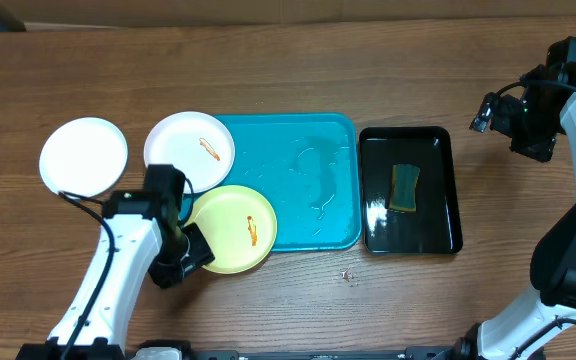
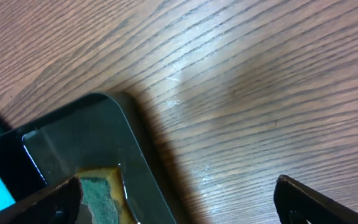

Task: Clean dirty plates on tray and stack at the side
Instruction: 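Move the left gripper to the yellow plate rim, then grip the yellow plate rim and slide it to the tray center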

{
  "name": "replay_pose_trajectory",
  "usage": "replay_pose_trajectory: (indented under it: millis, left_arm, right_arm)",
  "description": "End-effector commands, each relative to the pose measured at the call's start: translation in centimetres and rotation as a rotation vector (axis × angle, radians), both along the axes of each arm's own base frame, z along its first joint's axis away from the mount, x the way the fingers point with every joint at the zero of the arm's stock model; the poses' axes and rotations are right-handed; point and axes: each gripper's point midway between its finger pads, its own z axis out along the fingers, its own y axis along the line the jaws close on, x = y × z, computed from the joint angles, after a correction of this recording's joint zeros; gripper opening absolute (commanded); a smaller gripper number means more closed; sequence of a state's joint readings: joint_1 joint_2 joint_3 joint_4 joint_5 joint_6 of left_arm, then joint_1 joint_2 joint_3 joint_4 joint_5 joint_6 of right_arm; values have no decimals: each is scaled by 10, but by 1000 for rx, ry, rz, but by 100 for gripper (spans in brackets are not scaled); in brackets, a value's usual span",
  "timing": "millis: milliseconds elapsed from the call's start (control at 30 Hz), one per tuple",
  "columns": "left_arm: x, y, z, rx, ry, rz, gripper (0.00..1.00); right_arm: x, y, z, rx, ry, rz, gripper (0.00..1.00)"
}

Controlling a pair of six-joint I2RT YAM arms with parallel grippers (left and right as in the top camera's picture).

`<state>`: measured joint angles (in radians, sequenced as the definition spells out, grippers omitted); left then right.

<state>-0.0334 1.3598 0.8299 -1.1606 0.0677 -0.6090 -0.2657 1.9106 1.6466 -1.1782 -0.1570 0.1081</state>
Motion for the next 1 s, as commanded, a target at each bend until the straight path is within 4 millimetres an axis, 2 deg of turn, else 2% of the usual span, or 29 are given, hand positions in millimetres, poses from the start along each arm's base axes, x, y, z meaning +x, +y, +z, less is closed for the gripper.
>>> replay_pose_trajectory:
  millis: [0,100,200,300,533,600,633,700,967]
  left_arm:
    - [1,-6,-11,-25,-11,32,52]
    - [10,-13,-12,-64,-47,34,48]
    - [11,-17,-14,-86,-57,36,32]
    - [5,-16,-20,-81,-40,50,33]
    - [6,-16,-25,-79,-51,58,33]
    - [7,-16,-25,-79,-53,58,28]
    - [7,-16,-26,-80,-55,57,16]
    - [8,-16,-26,-80,-56,58,7]
    - [7,-27,-23,-144,-52,62,4]
  right_arm:
    - [4,-1,11,-9,-33,1,100]
    - [4,-1,11,-9,-33,1,100]
    - [4,-1,11,-9,-33,1,100]
    - [4,-1,11,-9,-33,1,100]
    - [4,-1,11,-9,-33,1,100]
    - [4,-1,11,-9,-33,1,100]
    - [4,-1,11,-8,-33,1,100]
    - [4,-1,11,-9,-33,1,100]
    - [4,-1,11,-9,-33,1,100]
